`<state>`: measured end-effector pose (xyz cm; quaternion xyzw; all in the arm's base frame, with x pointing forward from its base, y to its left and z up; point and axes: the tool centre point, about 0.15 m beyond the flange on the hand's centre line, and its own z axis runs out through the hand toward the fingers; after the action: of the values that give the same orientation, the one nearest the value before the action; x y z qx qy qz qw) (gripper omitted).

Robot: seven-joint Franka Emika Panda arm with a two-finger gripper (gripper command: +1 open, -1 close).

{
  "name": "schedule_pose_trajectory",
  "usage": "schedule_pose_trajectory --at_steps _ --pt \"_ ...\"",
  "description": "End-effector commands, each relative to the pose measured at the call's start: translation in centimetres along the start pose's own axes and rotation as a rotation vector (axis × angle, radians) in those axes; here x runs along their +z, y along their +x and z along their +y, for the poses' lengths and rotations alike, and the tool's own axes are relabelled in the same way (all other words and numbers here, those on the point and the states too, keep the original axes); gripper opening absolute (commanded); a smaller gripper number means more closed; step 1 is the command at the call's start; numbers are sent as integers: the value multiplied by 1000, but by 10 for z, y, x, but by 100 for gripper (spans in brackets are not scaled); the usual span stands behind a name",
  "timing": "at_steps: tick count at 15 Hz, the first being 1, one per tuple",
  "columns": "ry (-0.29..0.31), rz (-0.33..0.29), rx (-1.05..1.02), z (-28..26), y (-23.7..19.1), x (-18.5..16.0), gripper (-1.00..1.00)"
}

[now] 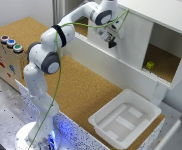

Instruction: Push the door to the left side

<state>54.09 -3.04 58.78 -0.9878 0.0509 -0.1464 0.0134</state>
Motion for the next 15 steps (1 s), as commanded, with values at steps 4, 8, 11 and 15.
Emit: schedule_pose_trajectory --at_steps 4,8,11,15 --pt "-160 25 13 -101 32 76 -100" --pt "-137 26 -17 -126 36 78 -100" --pt "-120 32 -46 -146 38 78 -100" --pt "-109 36 -80 -167 37 77 -100"
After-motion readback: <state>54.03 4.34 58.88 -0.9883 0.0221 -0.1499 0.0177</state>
